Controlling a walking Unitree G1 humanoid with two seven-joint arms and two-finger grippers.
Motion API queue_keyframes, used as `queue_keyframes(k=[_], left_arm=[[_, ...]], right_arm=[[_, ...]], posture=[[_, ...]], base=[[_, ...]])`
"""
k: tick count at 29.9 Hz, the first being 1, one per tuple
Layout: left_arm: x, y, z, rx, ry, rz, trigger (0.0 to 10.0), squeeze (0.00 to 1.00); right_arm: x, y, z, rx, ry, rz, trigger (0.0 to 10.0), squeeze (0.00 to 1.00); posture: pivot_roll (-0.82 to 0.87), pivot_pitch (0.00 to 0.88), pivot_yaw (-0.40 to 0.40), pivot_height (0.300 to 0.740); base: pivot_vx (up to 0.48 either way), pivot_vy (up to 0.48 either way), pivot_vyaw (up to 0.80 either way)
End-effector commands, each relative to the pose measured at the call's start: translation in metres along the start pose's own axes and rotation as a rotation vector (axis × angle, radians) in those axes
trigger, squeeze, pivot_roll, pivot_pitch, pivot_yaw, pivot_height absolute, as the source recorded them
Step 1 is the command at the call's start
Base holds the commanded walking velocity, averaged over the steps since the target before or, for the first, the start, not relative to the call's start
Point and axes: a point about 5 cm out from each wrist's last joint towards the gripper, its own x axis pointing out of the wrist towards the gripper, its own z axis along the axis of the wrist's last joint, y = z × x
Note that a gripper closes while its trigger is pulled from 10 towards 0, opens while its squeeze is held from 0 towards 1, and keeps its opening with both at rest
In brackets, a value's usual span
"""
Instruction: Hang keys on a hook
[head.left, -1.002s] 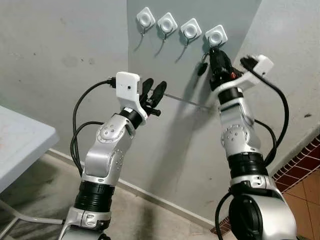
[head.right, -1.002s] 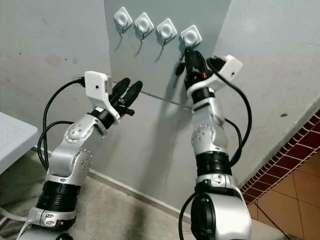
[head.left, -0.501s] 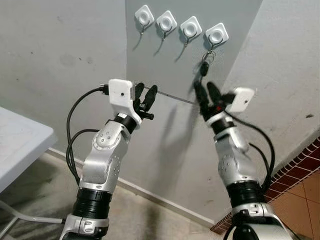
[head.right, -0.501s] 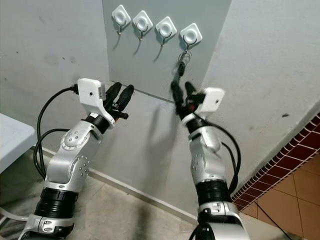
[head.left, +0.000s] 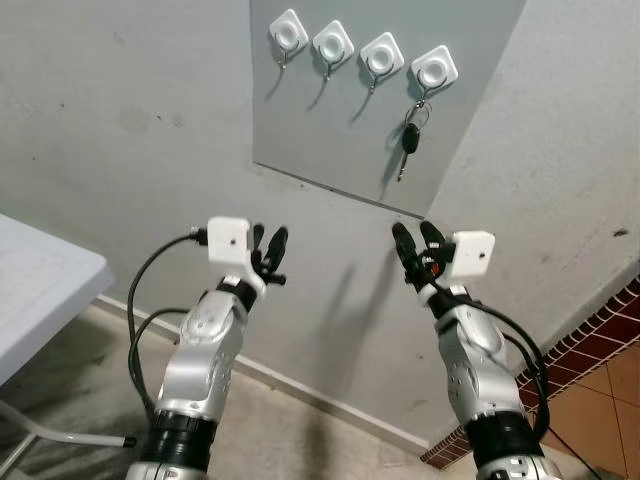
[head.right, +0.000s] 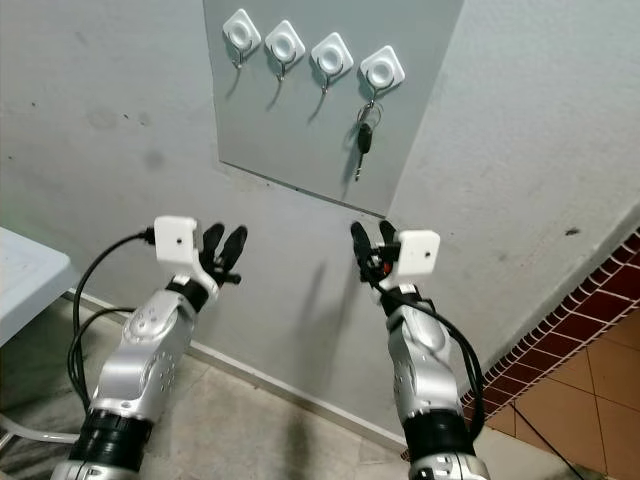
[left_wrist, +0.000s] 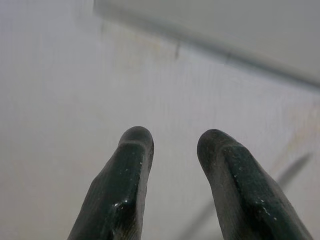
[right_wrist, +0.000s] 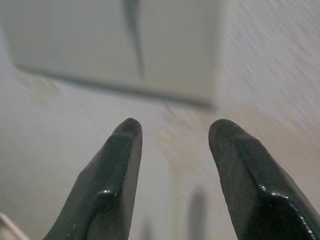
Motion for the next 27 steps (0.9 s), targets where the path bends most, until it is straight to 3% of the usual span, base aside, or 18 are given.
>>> queue_keyframes(k=[1,5,7,11,15,19,27], left_arm=[[-0.005,0.005,-0.013,-0.034,0.038,0.013,10.0,0.00],[-0.010,0.010,-0.019,-0.034,0.035,0.033,10.0,0.00],[-0.014,0.014,-0.018,-0.074,0.010,0.058,10.0,0.00],[-0.025,0.019,-0.014,-0.105,-0.055,0.079,10.0,0.00],[-0.035,0.023,-0.024,-0.112,-0.055,0.107,10.0,0.00],[-0.039,0.026,-0.034,-0.104,-0.028,0.124,10.0,0.00],[-0.037,0.027,-0.031,-0.121,-0.041,0.126,10.0,0.00]], right_arm=[[-0.010,-0.007,-0.011,-0.020,0.044,-0.039,10.0,0.00],[-0.023,-0.010,-0.020,-0.014,0.077,-0.070,10.0,0.00],[-0.031,-0.013,-0.025,0.003,0.098,-0.104,10.0,0.00],[-0.045,-0.014,-0.027,-0.067,0.103,-0.125,10.0,0.00],[-0.056,-0.017,-0.037,-0.066,0.152,-0.126,10.0,0.00],[-0.061,-0.020,-0.045,-0.081,0.192,-0.137,10.0,0.00],[-0.057,-0.018,-0.040,-0.092,0.191,-0.124,10.0,0.00]], posture=[[0.19,0.000,-0.089,0.736],[0.19,0.000,-0.083,0.736],[0.19,0.000,-0.083,0.736],[0.20,0.000,-0.086,0.736],[0.20,0.000,-0.086,0.736],[0.20,0.000,-0.086,0.736],[0.20,0.000,-0.090,0.736]], base=[[0.000,0.000,0.00],[0.000,0.000,0.00],[0.000,0.000,0.00],[0.000,0.000,0.00],[0.000,0.000,0.00],[0.000,0.000,0.00],[0.000,0.000,0.00]])
